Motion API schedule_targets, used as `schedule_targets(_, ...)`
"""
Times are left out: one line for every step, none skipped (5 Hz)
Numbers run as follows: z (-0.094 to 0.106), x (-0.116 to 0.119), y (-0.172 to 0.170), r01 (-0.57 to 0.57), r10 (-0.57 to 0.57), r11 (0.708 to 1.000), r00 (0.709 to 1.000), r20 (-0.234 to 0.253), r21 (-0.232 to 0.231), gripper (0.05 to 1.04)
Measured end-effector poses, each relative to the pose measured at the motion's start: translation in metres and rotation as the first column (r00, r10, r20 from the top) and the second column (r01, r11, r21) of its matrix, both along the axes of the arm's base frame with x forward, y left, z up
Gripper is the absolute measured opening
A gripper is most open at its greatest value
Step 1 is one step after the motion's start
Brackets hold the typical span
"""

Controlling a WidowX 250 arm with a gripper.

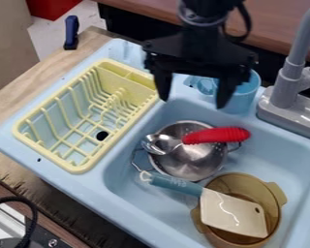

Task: Moved thw blue cup to the upper part of the sink

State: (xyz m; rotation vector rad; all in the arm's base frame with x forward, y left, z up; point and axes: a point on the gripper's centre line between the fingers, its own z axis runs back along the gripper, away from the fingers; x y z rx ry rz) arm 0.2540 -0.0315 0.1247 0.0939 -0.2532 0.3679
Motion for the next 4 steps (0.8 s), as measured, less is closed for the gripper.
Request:
schedule_targets(-0.004,-0.006,0.027,0.086,-0.087,0.994,0.996,0.012,0.064,0.997)
schedule_targets(-0.007,-0.008,0.044,0.116,-0.117,0.991,0.993,0.002,0.059,0.997)
schedule_targets(-0.007,-0.001,0.055,0.115,-0.115,0.991,0.993,0.005,0.067,0.997)
schedule_targets(-0.003,0.019,0.065,0.047,-0.048,0.998,0.999,0.024,0.052,0.997)
